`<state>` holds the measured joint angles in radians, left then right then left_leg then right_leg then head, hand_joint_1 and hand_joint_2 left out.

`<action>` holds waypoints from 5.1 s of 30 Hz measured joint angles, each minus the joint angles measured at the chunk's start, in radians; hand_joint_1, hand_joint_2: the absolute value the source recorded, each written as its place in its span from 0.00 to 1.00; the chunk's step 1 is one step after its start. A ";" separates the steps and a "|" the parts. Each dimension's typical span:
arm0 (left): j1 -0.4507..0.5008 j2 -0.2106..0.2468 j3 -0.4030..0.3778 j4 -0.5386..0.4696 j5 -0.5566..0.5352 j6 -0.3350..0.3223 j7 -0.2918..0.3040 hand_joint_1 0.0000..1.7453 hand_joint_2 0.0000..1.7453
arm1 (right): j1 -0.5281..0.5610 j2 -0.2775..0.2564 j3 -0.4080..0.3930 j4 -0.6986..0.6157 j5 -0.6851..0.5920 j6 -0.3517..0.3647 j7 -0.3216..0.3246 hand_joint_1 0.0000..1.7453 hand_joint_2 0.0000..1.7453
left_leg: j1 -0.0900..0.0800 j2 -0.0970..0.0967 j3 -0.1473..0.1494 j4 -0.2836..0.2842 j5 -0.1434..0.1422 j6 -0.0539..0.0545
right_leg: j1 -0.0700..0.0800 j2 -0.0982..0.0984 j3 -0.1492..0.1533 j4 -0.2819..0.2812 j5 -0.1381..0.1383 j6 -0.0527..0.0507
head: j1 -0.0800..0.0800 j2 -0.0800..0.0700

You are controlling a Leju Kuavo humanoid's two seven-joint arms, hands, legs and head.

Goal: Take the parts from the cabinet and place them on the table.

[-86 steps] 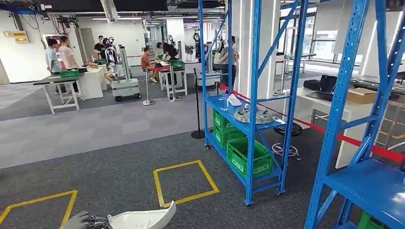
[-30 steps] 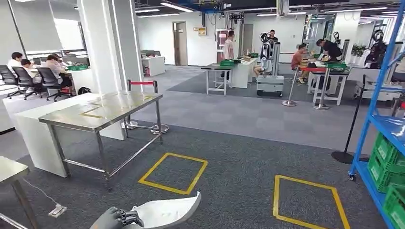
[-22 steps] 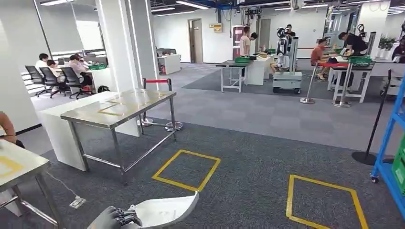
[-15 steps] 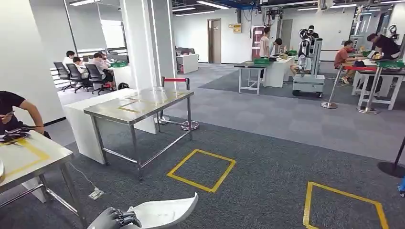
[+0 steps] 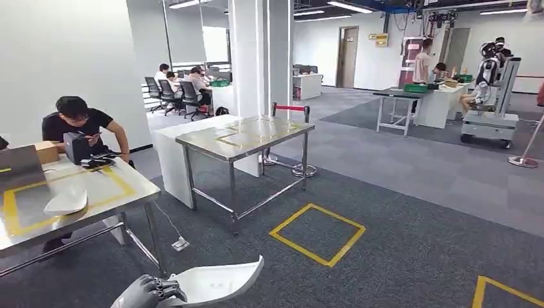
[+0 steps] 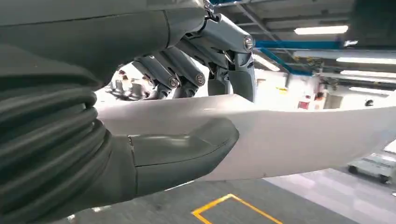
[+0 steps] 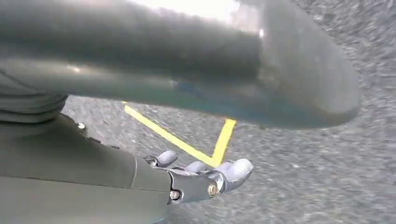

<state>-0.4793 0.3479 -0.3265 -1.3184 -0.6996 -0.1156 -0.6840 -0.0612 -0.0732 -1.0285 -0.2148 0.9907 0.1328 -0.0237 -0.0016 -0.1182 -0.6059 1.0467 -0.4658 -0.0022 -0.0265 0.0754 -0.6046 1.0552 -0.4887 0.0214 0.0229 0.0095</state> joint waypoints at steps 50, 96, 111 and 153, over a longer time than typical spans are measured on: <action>-0.008 0.035 0.009 0.027 0.014 -0.003 -0.018 1.00 1.00 | -0.003 0.008 0.000 0.000 0.035 0.004 -0.005 0.00 0.00 | 0.002 0.146 0.008 -0.034 0.023 0.012 | 0.014 -0.182 0.049 -0.017 -0.026 -0.004 | -0.003 0.000; -0.057 0.009 -0.008 0.032 -0.016 -0.076 0.029 1.00 1.00 | -0.004 0.045 -0.011 0.000 0.036 -0.021 -0.012 0.00 0.00 | -0.002 0.116 0.026 -0.031 0.003 0.042 | 0.000 -0.085 -0.005 0.072 -0.044 0.019 | 0.000 0.000; -0.049 0.000 -0.009 0.012 -0.020 -0.076 0.043 1.00 1.00 | 0.001 0.048 -0.013 0.001 0.039 -0.021 -0.012 0.00 0.00 | 0.007 0.109 0.004 0.089 -0.048 -0.031 | 0.005 -0.076 0.033 -0.018 -0.008 -0.043 | -0.003 0.000; -0.080 0.016 -0.018 0.033 -0.008 -0.106 0.029 1.00 1.00 | 0.003 0.058 -0.038 0.003 0.039 -0.029 -0.013 0.00 0.00 | 0.002 0.119 -0.083 -0.016 0.074 -0.001 | 0.019 -0.072 0.161 -0.025 -0.087 -0.015 | -0.005 0.000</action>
<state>-0.5596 0.3639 -0.3445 -1.2856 -0.7077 -0.2216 -0.6554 -0.0585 -0.0156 -1.0662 -0.2121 1.0296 0.1041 -0.0362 0.0006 0.0010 -0.6885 1.0305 -0.3917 -0.0027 -0.0078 0.0032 -0.4436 1.0304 -0.5754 0.0067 0.0175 0.0095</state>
